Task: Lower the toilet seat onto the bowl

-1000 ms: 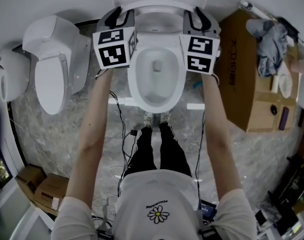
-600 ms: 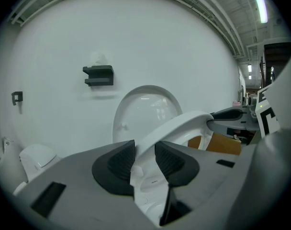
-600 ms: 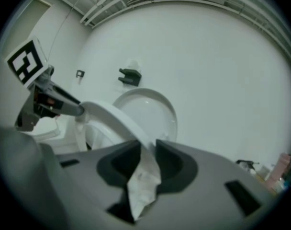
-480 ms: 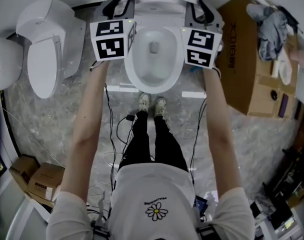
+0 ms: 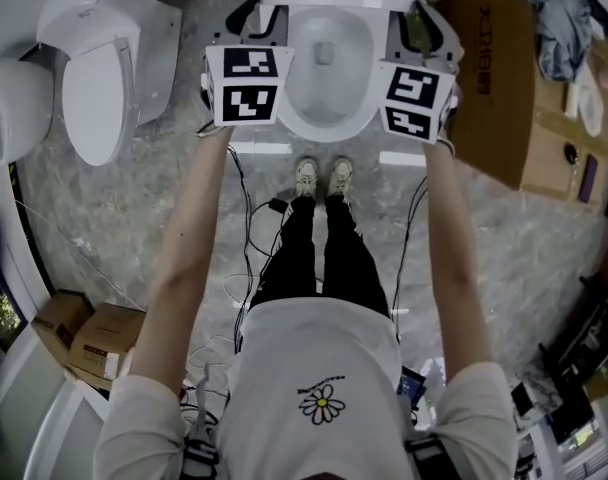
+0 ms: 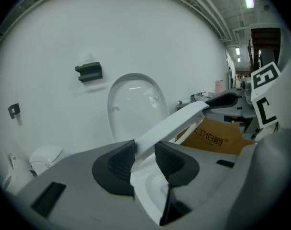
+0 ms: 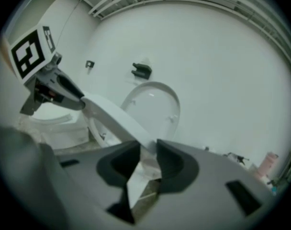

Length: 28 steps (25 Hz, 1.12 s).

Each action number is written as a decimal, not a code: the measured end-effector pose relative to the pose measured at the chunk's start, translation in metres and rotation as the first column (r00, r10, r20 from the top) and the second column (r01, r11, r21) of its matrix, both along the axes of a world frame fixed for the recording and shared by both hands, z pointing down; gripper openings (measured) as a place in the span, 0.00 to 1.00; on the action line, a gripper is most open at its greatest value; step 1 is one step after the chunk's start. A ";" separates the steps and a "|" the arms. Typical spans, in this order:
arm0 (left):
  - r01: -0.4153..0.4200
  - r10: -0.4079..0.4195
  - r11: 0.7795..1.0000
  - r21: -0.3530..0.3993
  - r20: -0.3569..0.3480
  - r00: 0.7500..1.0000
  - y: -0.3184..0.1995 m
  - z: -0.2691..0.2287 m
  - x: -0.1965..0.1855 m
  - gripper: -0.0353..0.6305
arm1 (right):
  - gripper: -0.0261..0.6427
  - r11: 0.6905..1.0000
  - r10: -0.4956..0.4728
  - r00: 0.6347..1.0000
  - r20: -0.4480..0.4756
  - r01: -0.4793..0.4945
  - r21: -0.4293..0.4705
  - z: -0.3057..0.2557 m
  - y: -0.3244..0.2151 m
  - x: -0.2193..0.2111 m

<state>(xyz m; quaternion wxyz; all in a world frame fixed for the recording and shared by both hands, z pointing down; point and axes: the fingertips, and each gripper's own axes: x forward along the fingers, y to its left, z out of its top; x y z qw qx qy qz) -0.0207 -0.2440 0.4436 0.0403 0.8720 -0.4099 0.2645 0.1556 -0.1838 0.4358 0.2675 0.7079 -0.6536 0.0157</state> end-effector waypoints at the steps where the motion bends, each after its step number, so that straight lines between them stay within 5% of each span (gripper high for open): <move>1: 0.000 0.000 1.000 -0.004 0.014 1.000 0.007 0.005 -0.004 0.28 | 0.22 1.000 -0.003 1.000 -0.006 0.003 -0.024 0.004 0.007 -0.004; 14: -0.021 0.027 0.999 -0.047 0.128 0.991 0.071 0.054 -0.024 0.28 | 0.23 0.989 0.022 1.000 -0.022 -0.024 -0.147 0.054 0.072 -0.022; 28: -0.081 0.124 0.985 -0.152 0.305 0.944 0.139 0.131 -0.047 0.28 | 0.25 0.939 -0.048 0.999 0.016 0.050 -0.339 0.130 0.141 -0.043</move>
